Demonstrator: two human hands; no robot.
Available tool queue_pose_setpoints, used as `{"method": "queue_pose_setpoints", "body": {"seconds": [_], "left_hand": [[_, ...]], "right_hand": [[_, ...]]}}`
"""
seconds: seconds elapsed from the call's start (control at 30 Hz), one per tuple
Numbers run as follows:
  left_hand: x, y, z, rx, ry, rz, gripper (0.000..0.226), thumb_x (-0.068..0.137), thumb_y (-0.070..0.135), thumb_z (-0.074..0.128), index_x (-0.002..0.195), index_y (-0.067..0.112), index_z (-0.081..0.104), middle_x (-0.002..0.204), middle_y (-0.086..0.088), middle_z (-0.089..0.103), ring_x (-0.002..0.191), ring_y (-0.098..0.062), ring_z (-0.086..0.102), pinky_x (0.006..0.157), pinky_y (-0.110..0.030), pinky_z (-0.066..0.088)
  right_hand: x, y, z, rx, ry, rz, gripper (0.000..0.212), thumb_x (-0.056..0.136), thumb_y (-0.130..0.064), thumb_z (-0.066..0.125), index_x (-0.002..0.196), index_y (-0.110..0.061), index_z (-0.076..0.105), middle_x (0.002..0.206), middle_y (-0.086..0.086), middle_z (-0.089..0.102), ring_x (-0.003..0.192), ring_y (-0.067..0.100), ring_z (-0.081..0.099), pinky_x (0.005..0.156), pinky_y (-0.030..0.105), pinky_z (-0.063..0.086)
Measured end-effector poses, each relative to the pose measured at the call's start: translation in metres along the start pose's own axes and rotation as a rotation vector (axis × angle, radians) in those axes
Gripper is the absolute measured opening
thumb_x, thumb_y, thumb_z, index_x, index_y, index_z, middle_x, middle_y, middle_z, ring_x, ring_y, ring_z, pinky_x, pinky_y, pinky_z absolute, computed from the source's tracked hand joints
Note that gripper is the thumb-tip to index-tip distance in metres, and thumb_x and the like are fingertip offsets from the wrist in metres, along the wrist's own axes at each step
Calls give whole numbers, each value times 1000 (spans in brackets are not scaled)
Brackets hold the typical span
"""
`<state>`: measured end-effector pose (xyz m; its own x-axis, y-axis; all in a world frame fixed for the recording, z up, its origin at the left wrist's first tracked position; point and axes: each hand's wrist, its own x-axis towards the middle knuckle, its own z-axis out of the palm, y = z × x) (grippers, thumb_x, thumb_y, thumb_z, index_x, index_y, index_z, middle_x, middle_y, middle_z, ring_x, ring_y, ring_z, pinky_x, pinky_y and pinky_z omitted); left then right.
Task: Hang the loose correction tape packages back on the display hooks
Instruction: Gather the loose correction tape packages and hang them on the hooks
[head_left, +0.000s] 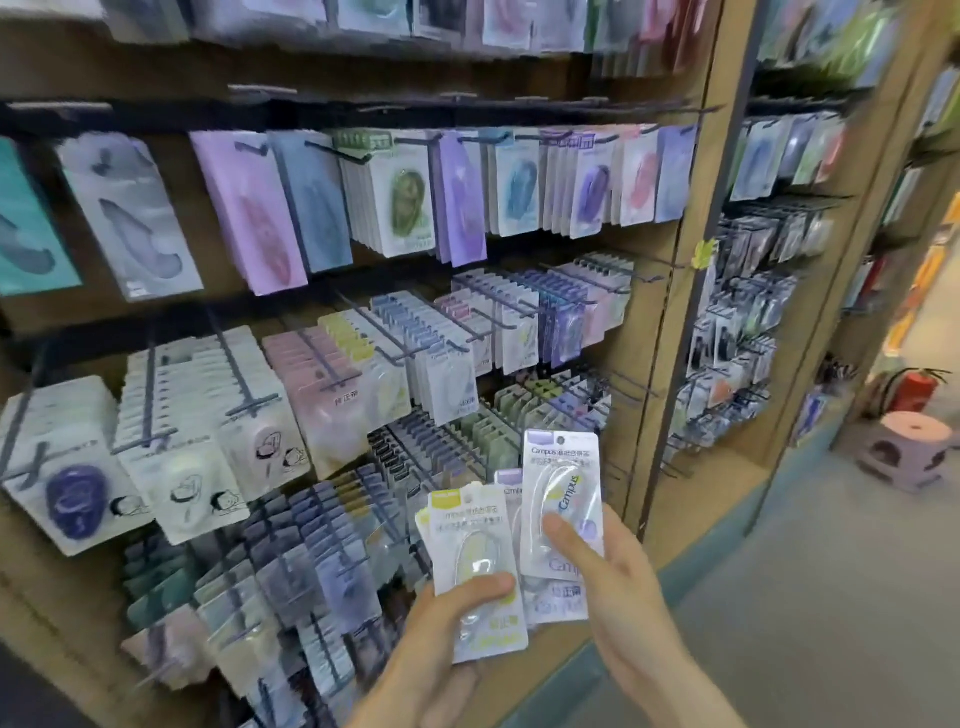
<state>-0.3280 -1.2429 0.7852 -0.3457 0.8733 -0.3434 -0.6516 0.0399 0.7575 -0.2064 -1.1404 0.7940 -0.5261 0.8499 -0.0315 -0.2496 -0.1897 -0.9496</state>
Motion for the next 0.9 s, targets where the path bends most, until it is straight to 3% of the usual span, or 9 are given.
{"method": "queue_pose_setpoints", "body": {"seconds": [0.07,0.17,0.3,0.4,0.5,0.57,0.7,0.8,0.9], "left_hand": [[27,2,27,10,-19,-24,71,59,2,90,128,8,72,123,-26,73,110,-51,70,79,-55,62],[61,0,66,37,-74,-68,44,77,0,78,121,6,77,119,-24,75,106,-44,74,95,-62,58],[95,-3,99,-11,-108,-143,37,79,0,72,115,7,80,120,-24,75,105,-42,75,87,-55,63],[114,-2,108,-33,-53,-166,28,75,-1,71,100,1,83,113,-25,77,92,-41,78,83,-55,62],[124,0,111,-49,99,-114,11,66,2,74,73,-3,80,84,-20,79,67,-34,77,62,-44,66],[127,0,113,-96,221,-56,6,62,4,75,58,0,76,71,-15,76,57,-31,74,61,-42,61],[133,-1,114,-183,372,49,6,61,5,77,65,1,77,81,-18,77,69,-35,73,78,-46,58],[146,3,122,-213,420,101,11,74,3,76,84,1,73,81,-17,75,69,-34,70,62,-39,58],[162,8,135,-229,444,154,27,69,3,78,96,4,72,86,-16,76,72,-29,70,70,-38,57]], "right_hand": [[24,-12,-20,-2,100,-71,33,93,-21,71,125,-28,66,117,3,76,108,27,73,95,57,57],[52,-27,-55,2,167,-117,25,94,-20,69,119,-21,70,111,7,78,103,30,75,91,55,58],[86,-43,-88,9,160,-103,25,92,-23,70,114,-12,74,109,13,78,100,35,75,91,57,57],[118,-42,-103,4,94,-84,28,89,-24,72,114,-11,74,110,13,78,101,35,75,90,54,58],[147,-32,-104,-6,-55,-45,32,94,-27,70,124,-17,71,120,10,75,110,34,72,99,56,53],[166,-26,-101,-17,-182,-9,35,95,-30,70,129,-21,69,125,7,74,116,32,70,104,58,50],[198,-26,-87,-15,-345,33,35,95,-26,70,129,-17,69,124,9,74,116,33,70,105,59,50],[218,-33,-83,-12,-414,30,35,94,-26,71,128,-18,69,124,8,74,117,33,69,105,60,49],[236,-45,-82,4,-413,23,36,91,-30,71,124,-15,70,119,10,76,113,33,71,104,63,49]]}}
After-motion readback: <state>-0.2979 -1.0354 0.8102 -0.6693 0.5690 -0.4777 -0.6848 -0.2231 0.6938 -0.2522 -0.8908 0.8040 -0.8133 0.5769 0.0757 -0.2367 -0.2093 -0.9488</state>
